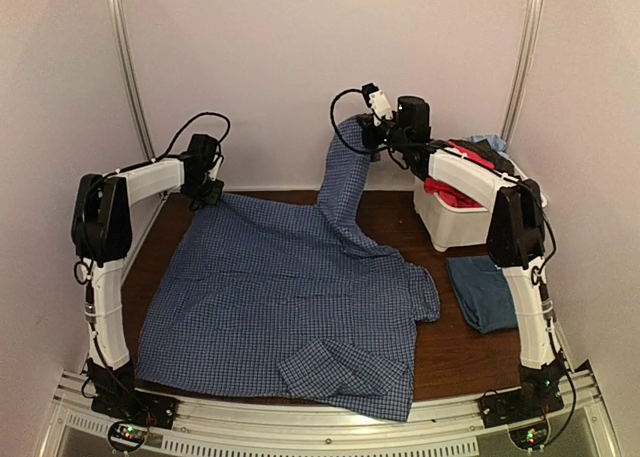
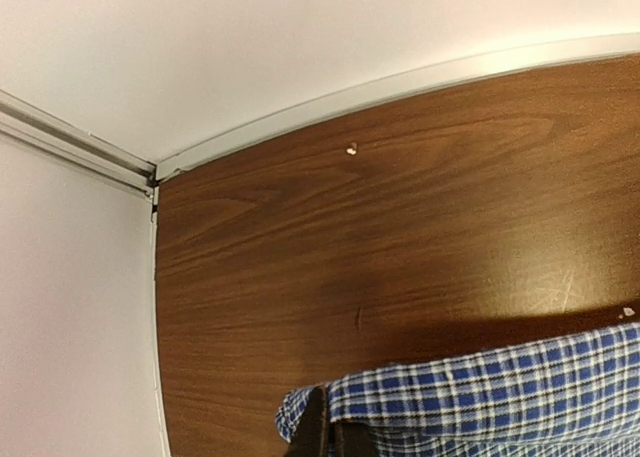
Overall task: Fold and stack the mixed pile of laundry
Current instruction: Flatten out the crumpled shirt at the center of the board.
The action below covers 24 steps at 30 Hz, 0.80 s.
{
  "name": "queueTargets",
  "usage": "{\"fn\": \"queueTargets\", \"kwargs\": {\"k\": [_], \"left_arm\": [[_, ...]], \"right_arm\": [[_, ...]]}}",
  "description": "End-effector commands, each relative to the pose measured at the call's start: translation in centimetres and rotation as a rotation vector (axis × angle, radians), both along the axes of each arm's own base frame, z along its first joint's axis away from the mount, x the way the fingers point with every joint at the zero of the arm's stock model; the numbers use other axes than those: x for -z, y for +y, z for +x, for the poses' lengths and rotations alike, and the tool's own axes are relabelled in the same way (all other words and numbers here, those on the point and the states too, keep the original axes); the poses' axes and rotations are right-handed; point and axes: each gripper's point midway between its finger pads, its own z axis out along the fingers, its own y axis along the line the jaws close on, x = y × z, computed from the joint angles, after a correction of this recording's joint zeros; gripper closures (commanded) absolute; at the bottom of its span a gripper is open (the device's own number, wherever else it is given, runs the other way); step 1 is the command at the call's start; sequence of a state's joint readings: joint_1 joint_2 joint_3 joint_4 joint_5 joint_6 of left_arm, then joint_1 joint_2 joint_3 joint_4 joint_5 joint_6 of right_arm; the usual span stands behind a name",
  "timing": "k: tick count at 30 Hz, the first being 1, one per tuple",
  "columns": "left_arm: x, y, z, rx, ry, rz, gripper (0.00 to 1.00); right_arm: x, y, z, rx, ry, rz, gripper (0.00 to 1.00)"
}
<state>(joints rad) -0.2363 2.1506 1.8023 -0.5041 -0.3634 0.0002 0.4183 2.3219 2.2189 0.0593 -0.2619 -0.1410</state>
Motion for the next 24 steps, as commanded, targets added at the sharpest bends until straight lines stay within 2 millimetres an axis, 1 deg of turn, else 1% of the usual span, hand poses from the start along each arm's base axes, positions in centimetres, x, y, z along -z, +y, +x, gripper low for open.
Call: {"fn": "queueTargets", "kwargs": {"k": [1, 2, 3, 5, 8, 9, 11, 13, 14, 17, 19, 21, 22, 23, 24], "left_arm": [[0.7, 0.0, 2.3, 0.013, -0.029, 0.012, 0.98], [1.7, 0.2, 2.3, 0.004, -0.005, 0.022, 0.98], [2.1, 0.5, 2.2, -0.014, 0.006, 0.030, 0.98], [3.1, 1.3, 1.9, -0.040, 0.030, 0.037, 0.98], [3.8, 3.4, 1.5, -0.126, 0.042, -0.012, 0.99], [4.1, 4.1, 1.3, -0.150, 0.047, -0.028, 0.99], [4.4, 5.3, 1.2, -0.187, 0.049, -0.059, 1.00], [4.5, 5.5, 1.3, -0.190, 0.045, -0.079, 1.00], [4.6, 5.5, 1.4, -0.184, 0.044, -0.082, 1.00], [4.7, 5.2, 1.6, -0.174, 0.045, -0.093, 0.97], [4.9, 5.0, 1.6, -0.168, 0.051, -0.099, 0.95], [5.0, 5.1, 1.5, -0.174, 0.059, -0.100, 0.92], [5.1, 5.2, 1.4, -0.187, 0.064, -0.104, 0.89], [5.0, 5.3, 1.3, -0.196, 0.065, -0.112, 0.86], [5.0, 5.8, 1.1, -0.217, 0.070, -0.117, 0.77]], "right_arm": [[-2.6, 2.1, 1.0, -0.018, -0.308, -0.085, 0.97], [-2.3, 2.5, 1.4, -0.007, -0.347, -0.113, 0.96], [-0.9, 2.7, 2.1, 0.016, -0.370, -0.149, 0.94], [-0.5, 2.7, 2.9, 0.083, -0.451, -0.200, 0.93], [-0.1, 1.9, 3.9, 0.204, -0.577, -0.292, 0.91], [-0.3, 1.3, 4.1, 0.251, -0.614, -0.309, 0.91], [-1.0, 0.0, 4.2, 0.325, -0.668, -0.317, 0.95], [-2.0, -0.6, 3.9, 0.346, -0.688, -0.273, 0.98], [-2.3, -0.3, 3.7, 0.325, -0.685, -0.262, 0.98], [-2.5, 2.5, 2.6, 0.169, -0.688, -0.281, 0.91], [-2.7, 4.2, 1.6, 0.111, -0.714, -0.283, 0.87], [-2.2, 6.0, 0.6, 0.035, -0.725, -0.268, 0.80], [-1.6, 6.6, 0.4, 0.000, -0.715, -0.247, 0.73], [-1.2, 6.8, 0.4, -0.004, -0.697, -0.217, 0.62], [-1.0, 6.5, 0.7, 0.018, -0.662, -0.174, 0.51]]}}
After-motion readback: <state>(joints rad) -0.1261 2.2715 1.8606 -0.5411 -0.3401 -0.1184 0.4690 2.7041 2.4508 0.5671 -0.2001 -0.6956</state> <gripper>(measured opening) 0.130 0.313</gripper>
